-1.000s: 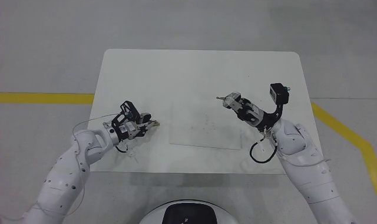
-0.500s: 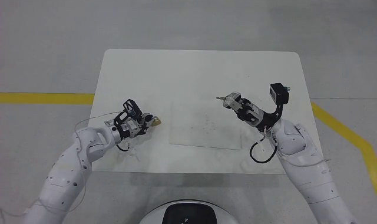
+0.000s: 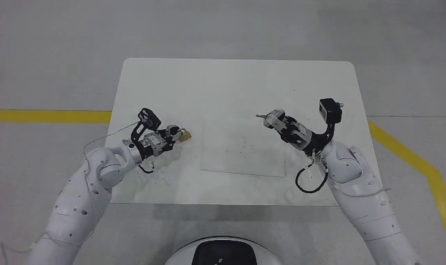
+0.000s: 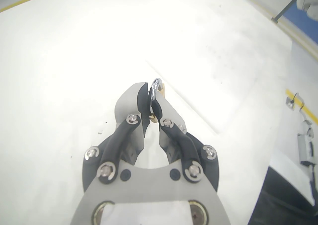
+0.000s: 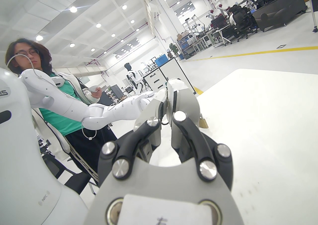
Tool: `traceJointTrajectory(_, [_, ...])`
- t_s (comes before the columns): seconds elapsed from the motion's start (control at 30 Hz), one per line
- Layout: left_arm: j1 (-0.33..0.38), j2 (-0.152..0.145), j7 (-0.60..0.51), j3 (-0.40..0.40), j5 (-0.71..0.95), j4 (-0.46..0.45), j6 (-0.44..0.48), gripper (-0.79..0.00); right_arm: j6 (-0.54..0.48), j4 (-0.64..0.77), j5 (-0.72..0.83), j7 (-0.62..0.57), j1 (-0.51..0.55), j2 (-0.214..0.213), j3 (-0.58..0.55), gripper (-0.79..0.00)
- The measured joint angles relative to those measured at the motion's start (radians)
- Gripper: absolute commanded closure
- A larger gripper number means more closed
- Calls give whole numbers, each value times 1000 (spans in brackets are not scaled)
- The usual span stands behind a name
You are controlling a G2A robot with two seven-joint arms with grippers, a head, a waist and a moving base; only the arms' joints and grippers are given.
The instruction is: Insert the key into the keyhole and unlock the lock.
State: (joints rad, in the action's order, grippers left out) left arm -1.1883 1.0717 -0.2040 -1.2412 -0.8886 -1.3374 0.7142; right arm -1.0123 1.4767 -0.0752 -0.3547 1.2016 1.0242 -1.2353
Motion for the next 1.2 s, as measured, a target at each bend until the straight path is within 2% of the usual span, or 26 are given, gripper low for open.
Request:
traceJointTrajectory(0.07, [2, 1, -56, -3, 135, 14, 24, 0, 0, 0, 0, 0, 0, 0, 0, 0])
traceJointTrajectory(0.2, [27, 1, -275, 17, 465, 37, 74, 0, 0, 0, 0, 0, 0, 0, 0, 0])
traceJointTrajectory(0.27, [28, 1, -316, 19, 532, 37, 75, 0, 0, 0, 0, 0, 0, 0, 0, 0])
traceJointTrajectory(0.4, [28, 1, -275, 19, 482, 37, 74, 0, 0, 0, 0, 0, 0, 0, 0, 0])
traceJointTrajectory(0.87, [28, 1, -277, 19, 482, 37, 74, 0, 0, 0, 0, 0, 0, 0, 0, 0])
traceJointTrajectory(0.97, [22, 8, -238, 24, 486, 36, 11, 0, 3, -1, -2, 3, -1, 0, -3, 0])
traceJointTrajectory(1.0, [21, 18, -220, 44, 523, 40, -31, 0, 21, 6, -12, 10, -6, -1, -15, 0])
traceJointTrajectory(1.07, [38, 34, -242, 83, 644, 56, -56, 0, 38, 25, -4, 0, -12, -2, -20, 0])
traceJointTrajectory(1.2, [135, 70, -401, 156, 1106, 151, -134, 0, 12, -29, 127, -33, -75, 2, 13, 0])
